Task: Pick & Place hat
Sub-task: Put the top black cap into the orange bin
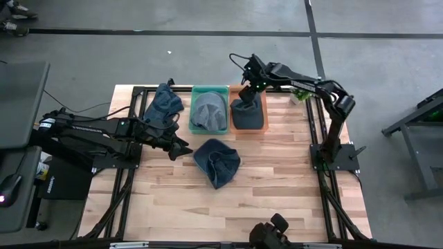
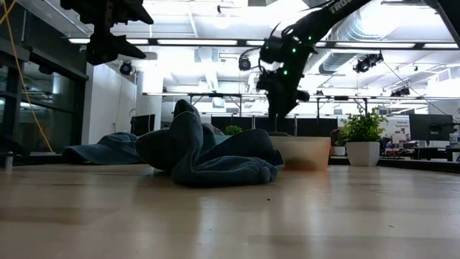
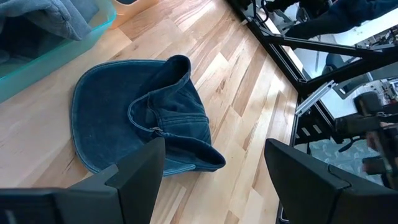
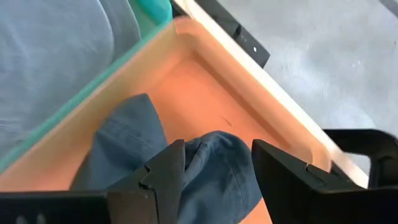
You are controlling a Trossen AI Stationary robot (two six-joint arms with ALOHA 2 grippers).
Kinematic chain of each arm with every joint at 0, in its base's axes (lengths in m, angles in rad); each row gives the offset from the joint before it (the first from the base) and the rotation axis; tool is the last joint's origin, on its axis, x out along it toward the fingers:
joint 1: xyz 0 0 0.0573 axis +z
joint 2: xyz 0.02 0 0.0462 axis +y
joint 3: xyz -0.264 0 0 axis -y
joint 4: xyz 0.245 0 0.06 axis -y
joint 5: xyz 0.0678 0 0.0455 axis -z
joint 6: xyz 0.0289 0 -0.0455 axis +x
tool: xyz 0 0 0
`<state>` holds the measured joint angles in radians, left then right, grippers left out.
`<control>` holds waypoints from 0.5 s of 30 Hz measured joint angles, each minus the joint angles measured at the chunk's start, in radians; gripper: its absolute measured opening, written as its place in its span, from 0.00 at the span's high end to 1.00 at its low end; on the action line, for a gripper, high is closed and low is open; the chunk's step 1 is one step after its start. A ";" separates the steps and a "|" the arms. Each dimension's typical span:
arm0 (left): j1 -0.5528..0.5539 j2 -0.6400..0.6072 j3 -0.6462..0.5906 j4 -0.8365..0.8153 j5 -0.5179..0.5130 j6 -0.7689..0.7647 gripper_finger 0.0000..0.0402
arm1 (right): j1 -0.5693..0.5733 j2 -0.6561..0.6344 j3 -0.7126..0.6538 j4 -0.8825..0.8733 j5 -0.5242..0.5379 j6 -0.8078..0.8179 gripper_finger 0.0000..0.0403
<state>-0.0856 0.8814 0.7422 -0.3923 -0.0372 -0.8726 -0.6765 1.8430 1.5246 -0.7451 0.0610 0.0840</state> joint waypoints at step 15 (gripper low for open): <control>0.000 0.000 0.000 0.000 -0.055 -0.023 0.32 | 0.044 -0.227 0.000 0.016 -0.083 -0.067 0.55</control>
<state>-0.0856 0.8816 0.7425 -0.3920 -0.0923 -0.8955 -0.6325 1.6158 1.5249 -0.7292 -0.0221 0.0166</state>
